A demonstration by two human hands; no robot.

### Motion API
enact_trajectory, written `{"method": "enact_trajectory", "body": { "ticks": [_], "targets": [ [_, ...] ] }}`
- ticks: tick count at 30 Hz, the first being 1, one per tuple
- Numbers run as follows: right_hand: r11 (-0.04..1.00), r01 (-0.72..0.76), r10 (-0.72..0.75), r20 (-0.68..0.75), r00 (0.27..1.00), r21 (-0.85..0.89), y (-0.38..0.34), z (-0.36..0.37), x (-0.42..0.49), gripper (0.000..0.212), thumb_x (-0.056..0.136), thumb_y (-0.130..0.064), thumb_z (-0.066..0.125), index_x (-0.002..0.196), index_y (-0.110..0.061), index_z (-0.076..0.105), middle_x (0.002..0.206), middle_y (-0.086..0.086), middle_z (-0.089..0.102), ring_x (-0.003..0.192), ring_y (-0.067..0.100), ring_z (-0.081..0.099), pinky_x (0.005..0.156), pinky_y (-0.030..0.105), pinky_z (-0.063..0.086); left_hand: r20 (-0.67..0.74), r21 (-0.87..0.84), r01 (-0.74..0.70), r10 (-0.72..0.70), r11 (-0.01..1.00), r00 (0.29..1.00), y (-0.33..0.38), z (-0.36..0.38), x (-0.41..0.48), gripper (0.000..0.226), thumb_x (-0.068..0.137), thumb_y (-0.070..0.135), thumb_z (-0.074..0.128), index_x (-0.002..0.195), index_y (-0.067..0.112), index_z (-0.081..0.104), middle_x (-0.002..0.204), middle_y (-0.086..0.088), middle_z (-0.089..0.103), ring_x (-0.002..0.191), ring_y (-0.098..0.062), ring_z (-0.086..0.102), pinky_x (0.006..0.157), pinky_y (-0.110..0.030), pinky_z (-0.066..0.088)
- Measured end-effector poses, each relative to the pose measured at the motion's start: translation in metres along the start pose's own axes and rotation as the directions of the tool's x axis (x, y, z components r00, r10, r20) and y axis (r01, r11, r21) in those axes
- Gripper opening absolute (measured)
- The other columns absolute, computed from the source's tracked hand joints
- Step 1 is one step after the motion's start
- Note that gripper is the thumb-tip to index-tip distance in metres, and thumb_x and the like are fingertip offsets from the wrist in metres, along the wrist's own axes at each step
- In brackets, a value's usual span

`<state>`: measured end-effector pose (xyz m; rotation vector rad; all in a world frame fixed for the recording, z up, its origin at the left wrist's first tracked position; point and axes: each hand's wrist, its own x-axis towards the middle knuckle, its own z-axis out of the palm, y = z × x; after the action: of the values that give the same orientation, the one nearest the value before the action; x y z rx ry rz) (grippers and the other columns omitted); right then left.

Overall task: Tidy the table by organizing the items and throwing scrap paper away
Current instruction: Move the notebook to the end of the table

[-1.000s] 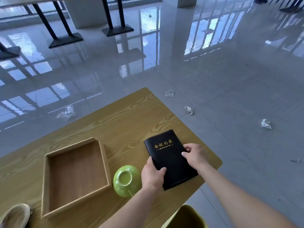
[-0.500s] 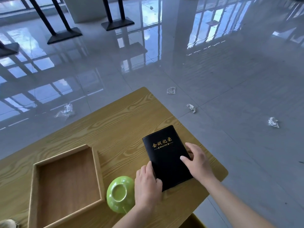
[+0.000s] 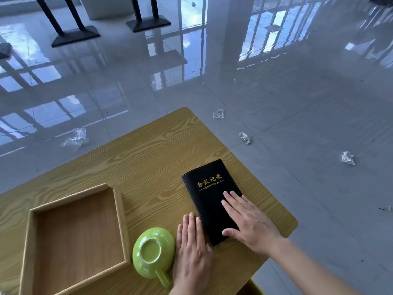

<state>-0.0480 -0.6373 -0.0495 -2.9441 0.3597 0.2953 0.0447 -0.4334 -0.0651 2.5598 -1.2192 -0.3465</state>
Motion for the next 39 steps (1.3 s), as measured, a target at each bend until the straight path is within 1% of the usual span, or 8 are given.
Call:
{"method": "enact_trajectory", "body": {
  "ticks": [3, 6, 11, 14, 17, 24, 28, 39],
  "targets": [
    [1.000, 0.002, -0.003, 0.017, 1.000, 0.011, 0.015, -0.007, 0.019, 0.084, 0.094, -0.073, 0.012, 0.156, -0.018, 0.002, 0.164, -0.003, -0.013, 0.149, 0.010, -0.019, 0.124, 0.038, 0.001, 0.015, 0.067, -0.017, 0.016, 0.998, 1.000, -0.002, 0.005, -0.001, 0.066, 0.088, 0.032, 0.042, 0.144, -0.003, 0.040, 0.156, -0.023, 0.031, 0.146, -0.035, 0.027, 0.114, -0.047, 0.021],
    [1.000, 0.001, -0.001, 0.030, 1.000, 0.019, 0.028, -0.012, 0.041, 0.082, 0.094, -0.073, 0.011, 0.155, -0.021, -0.003, 0.163, -0.006, -0.017, 0.147, 0.007, -0.023, 0.123, 0.034, -0.002, 0.012, 0.088, -0.015, 0.014, 0.996, 1.000, -0.002, 0.008, 0.000, 0.067, 0.088, 0.034, 0.043, 0.144, -0.002, 0.041, 0.156, -0.022, 0.031, 0.146, -0.035, 0.028, 0.113, -0.048, 0.023],
    [0.999, 0.001, -0.003, 0.045, 0.999, 0.039, 0.048, -0.019, 0.070, 0.080, 0.094, -0.070, 0.015, 0.156, -0.022, -0.003, 0.162, -0.009, -0.018, 0.146, 0.005, -0.023, 0.123, 0.033, -0.003, -0.030, 0.102, -0.020, 0.023, 0.995, 0.999, -0.002, 0.013, 0.002, 0.066, 0.087, 0.035, 0.045, 0.142, -0.002, 0.045, 0.153, -0.022, 0.036, 0.144, -0.036, 0.032, 0.111, -0.049, 0.027],
    [0.999, 0.010, -0.012, 0.044, 0.999, 0.046, 0.055, -0.021, 0.081, 0.081, 0.093, -0.070, 0.014, 0.156, -0.021, -0.001, 0.162, -0.009, -0.016, 0.146, 0.004, -0.022, 0.122, 0.030, -0.006, -0.021, 0.087, -0.005, 0.007, 0.996, 1.000, -0.003, 0.015, 0.003, 0.067, 0.087, 0.037, 0.045, 0.143, -0.001, 0.045, 0.154, -0.021, 0.035, 0.145, -0.034, 0.030, 0.112, -0.048, 0.024],
    [0.999, 0.010, -0.012, 0.049, 0.999, 0.041, 0.061, -0.021, 0.087, 0.083, 0.092, -0.071, 0.014, 0.156, -0.020, 0.001, 0.163, -0.009, -0.014, 0.147, 0.005, -0.020, 0.123, 0.033, -0.002, -0.012, 0.069, -0.009, 0.010, 0.998, 1.000, -0.003, 0.018, 0.003, 0.068, 0.088, 0.038, 0.044, 0.144, 0.000, 0.043, 0.156, -0.020, 0.032, 0.147, -0.033, 0.027, 0.115, -0.047, 0.021],
    [0.998, 0.033, -0.037, 0.077, 0.996, 0.057, 0.064, -0.032, 0.097, 0.085, 0.090, -0.069, 0.020, 0.156, -0.017, 0.008, 0.165, -0.003, -0.006, 0.151, 0.012, -0.009, 0.124, 0.036, 0.002, 0.013, 0.081, 0.020, -0.021, 0.997, 1.000, 0.001, 0.015, 0.002, 0.070, 0.095, 0.042, 0.037, 0.153, 0.005, 0.023, 0.164, -0.015, 0.011, 0.152, -0.026, 0.000, 0.121, -0.045, 0.006],
    [0.998, 0.036, -0.040, 0.082, 0.996, 0.058, 0.066, -0.035, 0.101, 0.080, 0.094, -0.063, 0.030, 0.156, -0.017, 0.009, 0.165, -0.002, -0.004, 0.151, 0.013, -0.007, 0.123, 0.034, -0.001, 0.033, 0.076, 0.021, -0.024, 0.997, 0.999, 0.000, 0.016, 0.003, 0.071, 0.094, 0.042, 0.038, 0.153, 0.005, 0.023, 0.164, -0.016, 0.012, 0.152, -0.027, 0.001, 0.121, -0.045, 0.004],
    [0.998, 0.034, -0.038, 0.072, 0.997, 0.060, 0.066, -0.034, 0.099, 0.079, 0.095, -0.063, 0.030, 0.157, -0.019, 0.007, 0.165, -0.004, -0.006, 0.150, 0.010, -0.010, 0.124, 0.034, -0.001, 0.010, 0.061, 0.022, -0.023, 0.998, 1.000, -0.002, 0.022, 0.002, 0.071, 0.094, 0.043, 0.038, 0.152, 0.005, 0.026, 0.164, -0.014, 0.013, 0.152, -0.025, 0.001, 0.121, -0.045, 0.007]
  ]
}}
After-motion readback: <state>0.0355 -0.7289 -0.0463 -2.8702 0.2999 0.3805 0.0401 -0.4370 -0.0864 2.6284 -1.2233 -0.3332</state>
